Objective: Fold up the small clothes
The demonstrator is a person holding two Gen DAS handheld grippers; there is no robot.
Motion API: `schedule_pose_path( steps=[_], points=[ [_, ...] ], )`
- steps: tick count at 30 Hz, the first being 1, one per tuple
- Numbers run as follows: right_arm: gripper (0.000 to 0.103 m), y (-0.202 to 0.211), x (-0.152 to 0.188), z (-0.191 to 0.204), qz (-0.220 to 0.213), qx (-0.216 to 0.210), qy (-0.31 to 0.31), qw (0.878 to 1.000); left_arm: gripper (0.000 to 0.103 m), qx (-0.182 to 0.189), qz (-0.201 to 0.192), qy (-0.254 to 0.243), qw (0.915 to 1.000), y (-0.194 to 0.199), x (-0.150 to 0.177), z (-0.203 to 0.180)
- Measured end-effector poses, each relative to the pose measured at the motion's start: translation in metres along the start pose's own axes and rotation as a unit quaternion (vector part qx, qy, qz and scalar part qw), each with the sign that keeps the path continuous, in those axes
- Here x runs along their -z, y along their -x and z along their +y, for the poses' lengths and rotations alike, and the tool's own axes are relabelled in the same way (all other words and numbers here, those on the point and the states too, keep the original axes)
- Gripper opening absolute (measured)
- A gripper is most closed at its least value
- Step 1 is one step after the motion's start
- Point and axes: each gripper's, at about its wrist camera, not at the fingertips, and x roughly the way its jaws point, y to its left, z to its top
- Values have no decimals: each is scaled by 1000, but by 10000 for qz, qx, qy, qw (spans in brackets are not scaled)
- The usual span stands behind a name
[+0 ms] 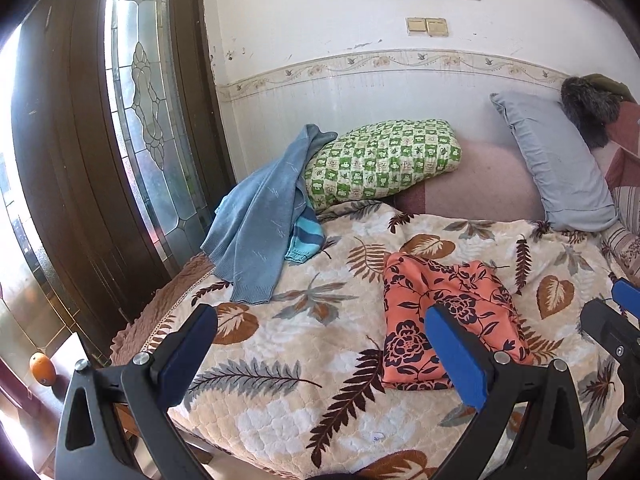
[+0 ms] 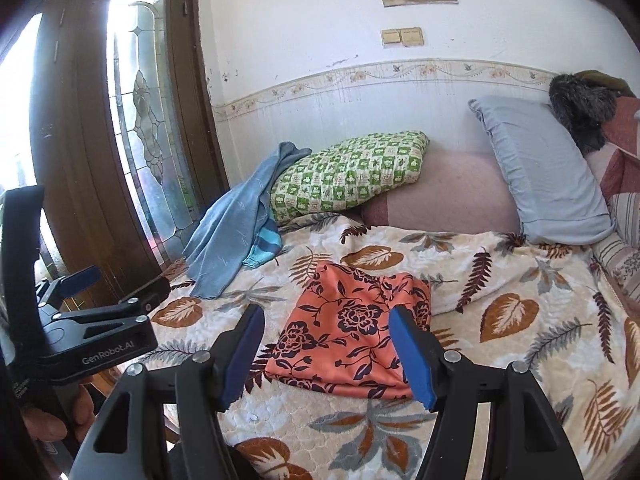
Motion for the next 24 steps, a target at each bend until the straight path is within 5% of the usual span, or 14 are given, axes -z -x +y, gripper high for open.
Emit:
schedule_pose_path(
  steps=[24],
  points=[
    [71,-12,7,4,150,93,130,9998,103,43,230,201,9995,-9,1,6]
  ],
)
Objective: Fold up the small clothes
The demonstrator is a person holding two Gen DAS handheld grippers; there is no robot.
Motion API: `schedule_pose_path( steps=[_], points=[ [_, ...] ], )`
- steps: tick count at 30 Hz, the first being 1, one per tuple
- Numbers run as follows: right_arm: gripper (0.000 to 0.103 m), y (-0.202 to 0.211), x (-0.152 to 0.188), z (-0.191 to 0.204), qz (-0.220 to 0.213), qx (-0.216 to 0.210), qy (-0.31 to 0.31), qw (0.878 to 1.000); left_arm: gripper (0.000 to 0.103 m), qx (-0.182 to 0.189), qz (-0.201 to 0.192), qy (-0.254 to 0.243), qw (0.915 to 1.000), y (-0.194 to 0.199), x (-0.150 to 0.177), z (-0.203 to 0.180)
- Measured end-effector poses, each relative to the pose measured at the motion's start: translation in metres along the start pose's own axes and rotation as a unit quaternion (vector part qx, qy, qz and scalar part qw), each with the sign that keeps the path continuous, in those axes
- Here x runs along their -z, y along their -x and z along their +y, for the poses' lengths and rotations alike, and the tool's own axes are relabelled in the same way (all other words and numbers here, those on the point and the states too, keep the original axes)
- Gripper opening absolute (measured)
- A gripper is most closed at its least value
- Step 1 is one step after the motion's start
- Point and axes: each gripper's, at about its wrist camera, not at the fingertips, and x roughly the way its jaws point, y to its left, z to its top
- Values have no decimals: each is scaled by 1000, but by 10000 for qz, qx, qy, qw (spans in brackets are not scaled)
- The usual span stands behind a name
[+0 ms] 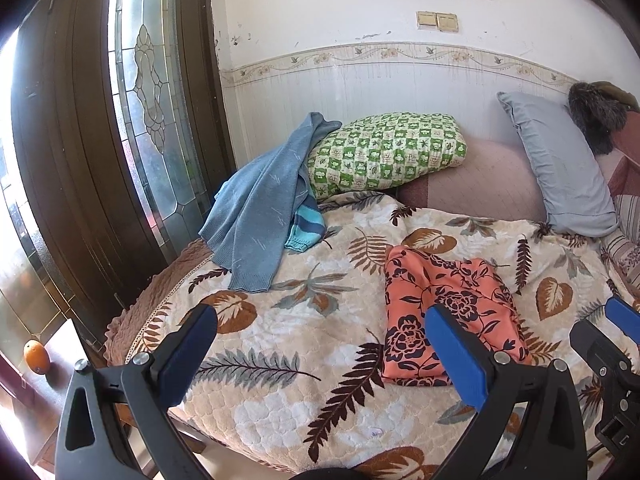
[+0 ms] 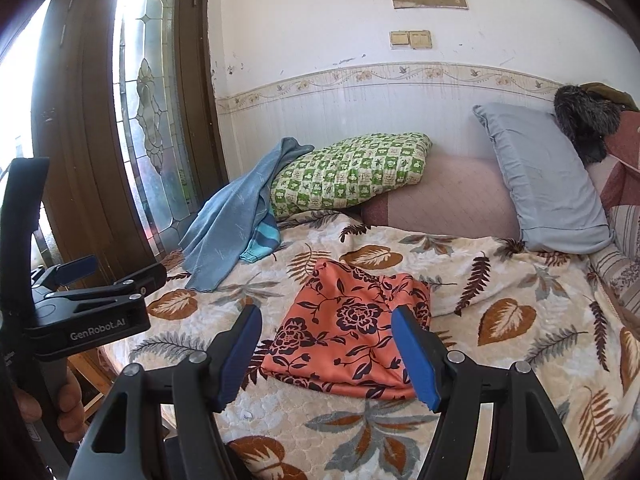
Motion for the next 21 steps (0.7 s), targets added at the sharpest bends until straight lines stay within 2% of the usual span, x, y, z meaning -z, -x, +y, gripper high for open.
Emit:
schedule_pose_path(
  steps=[21],
  points=[
    [71,-28,1,31,335,30,342,9989,103,130,-52,7,9999,-12,8,24]
  ],
)
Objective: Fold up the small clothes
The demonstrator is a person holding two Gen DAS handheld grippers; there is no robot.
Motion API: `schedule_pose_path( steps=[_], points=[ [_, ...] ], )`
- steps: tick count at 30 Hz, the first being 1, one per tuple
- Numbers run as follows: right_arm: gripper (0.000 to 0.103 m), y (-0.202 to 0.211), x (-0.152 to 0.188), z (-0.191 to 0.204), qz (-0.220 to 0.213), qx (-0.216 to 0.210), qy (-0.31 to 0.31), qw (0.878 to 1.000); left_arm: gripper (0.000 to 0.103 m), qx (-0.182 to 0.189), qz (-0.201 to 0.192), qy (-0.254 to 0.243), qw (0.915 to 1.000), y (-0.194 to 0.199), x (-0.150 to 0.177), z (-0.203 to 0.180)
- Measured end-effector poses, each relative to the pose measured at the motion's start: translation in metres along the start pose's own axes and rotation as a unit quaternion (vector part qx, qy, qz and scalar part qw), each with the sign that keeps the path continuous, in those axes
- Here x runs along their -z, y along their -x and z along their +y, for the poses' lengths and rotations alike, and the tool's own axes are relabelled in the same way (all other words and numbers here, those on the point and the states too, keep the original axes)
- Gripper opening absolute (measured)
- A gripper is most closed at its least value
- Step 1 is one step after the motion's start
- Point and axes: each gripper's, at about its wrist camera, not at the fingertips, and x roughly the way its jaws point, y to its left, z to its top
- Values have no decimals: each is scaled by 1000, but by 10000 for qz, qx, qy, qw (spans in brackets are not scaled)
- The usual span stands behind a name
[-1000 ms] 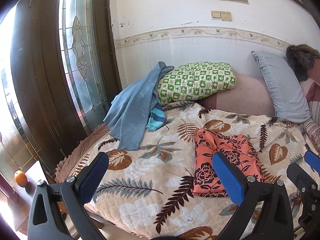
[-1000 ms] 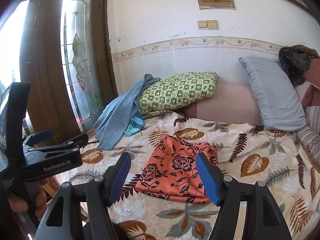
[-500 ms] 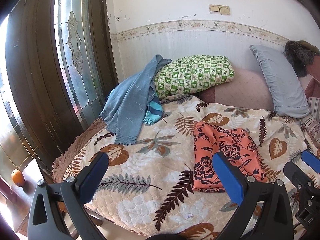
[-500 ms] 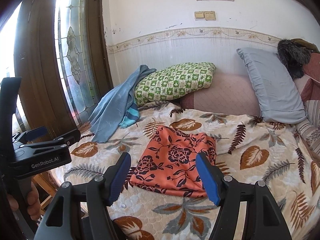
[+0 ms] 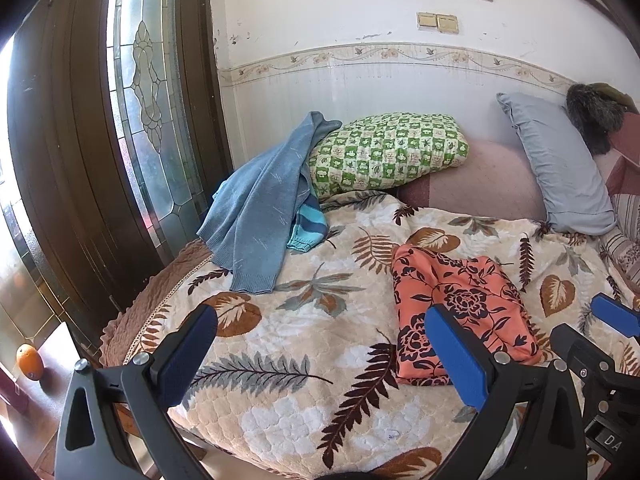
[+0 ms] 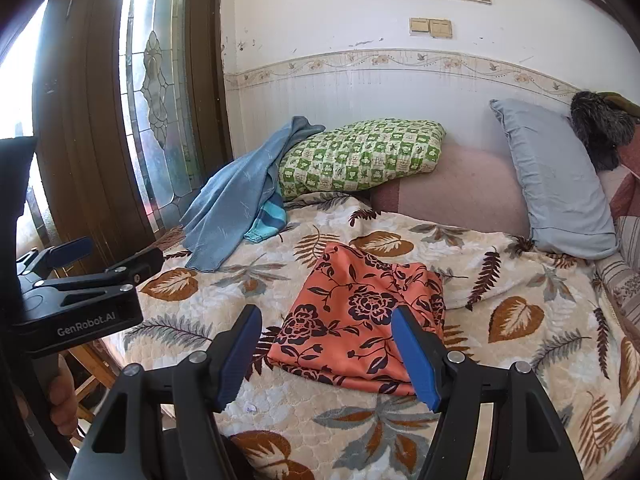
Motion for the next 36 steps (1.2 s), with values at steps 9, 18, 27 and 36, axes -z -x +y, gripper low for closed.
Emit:
schedule_pose_path(
  steps=[9,18,27,36],
  points=[
    [71,-12,-2,18,92,19,49,9999,103,-40,37,-61,10000,-3,5,19],
    [71,-13,-2,13,110,117,-116,9998,103,-24,143,-131,9998,1,4,23],
    [71,2,-8,-6,-179,127,-310,9993,103,-1,42,-429,9991,24,-8,1],
    [71,15,1,-39,-283,-14,-473,9985,103,24,51,-445,9990,43,-16,-35]
  ],
)
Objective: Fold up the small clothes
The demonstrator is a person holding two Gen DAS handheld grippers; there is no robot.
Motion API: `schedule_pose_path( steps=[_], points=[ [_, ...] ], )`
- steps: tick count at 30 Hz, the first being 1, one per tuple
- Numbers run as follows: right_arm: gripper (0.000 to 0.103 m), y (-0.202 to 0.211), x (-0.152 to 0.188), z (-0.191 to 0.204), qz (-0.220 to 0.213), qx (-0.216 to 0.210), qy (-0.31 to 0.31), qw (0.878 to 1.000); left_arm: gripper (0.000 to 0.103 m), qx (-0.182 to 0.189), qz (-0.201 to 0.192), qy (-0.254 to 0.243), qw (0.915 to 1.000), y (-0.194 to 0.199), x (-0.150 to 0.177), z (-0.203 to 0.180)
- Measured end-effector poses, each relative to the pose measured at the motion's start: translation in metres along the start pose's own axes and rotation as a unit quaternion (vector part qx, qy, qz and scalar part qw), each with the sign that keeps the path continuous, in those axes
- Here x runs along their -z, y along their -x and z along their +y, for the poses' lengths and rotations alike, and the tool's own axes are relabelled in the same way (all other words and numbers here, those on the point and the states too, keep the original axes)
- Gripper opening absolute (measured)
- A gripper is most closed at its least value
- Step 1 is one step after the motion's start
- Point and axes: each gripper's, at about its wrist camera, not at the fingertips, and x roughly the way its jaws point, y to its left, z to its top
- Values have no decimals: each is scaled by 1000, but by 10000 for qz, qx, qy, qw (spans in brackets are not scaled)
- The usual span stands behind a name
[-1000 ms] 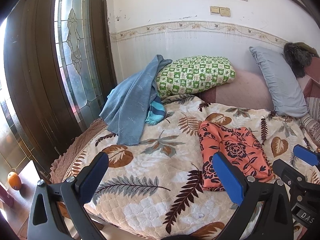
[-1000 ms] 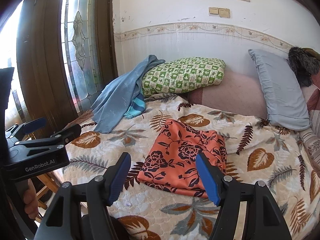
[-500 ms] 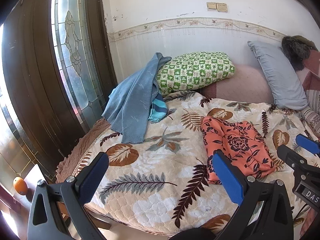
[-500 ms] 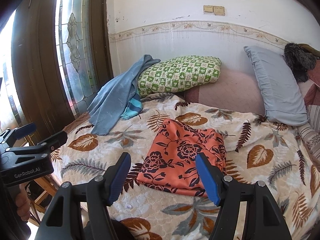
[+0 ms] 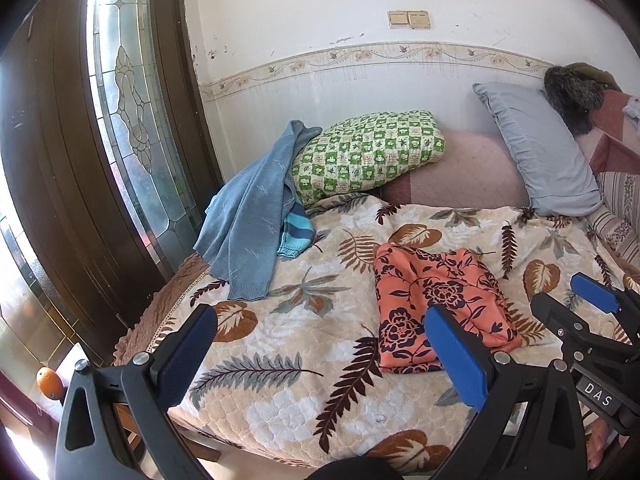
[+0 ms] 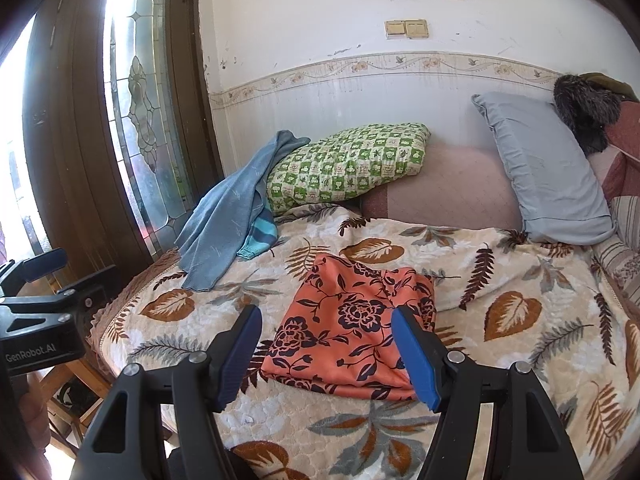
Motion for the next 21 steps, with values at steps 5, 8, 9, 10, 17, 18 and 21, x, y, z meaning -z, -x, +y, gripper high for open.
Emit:
schedule_pose_path(
  steps=[5,8,9,10,17,18,21],
  points=[
    [71,16,3,-26,-137,-12,-178,9997,103,-95,5,-52,9999,6,-6,-23],
    [71,23,3,-40,-214,48,-312,9993,103,-68,-62,-213,9997,8,-11,-38],
    [71,25,3,-44,-230,70,-355,9991,103,-71,-91,-277,9996,9,-13,-43],
    [71,25,2,-47,-239,96,-392,9989,103,-73,-118,-333,9993,8,-15,-47],
    [71,26,-3,-48,-253,248,-399,9986,103,95,-210,-332,9992,9,-22,-46],
    [71,27,-4,-46,-260,258,-389,9986,103,77,-237,-299,9992,10,-21,-43],
    [71,28,-6,-38,-252,313,-311,9987,103,60,-258,-197,9995,12,-17,-32]
  ],
)
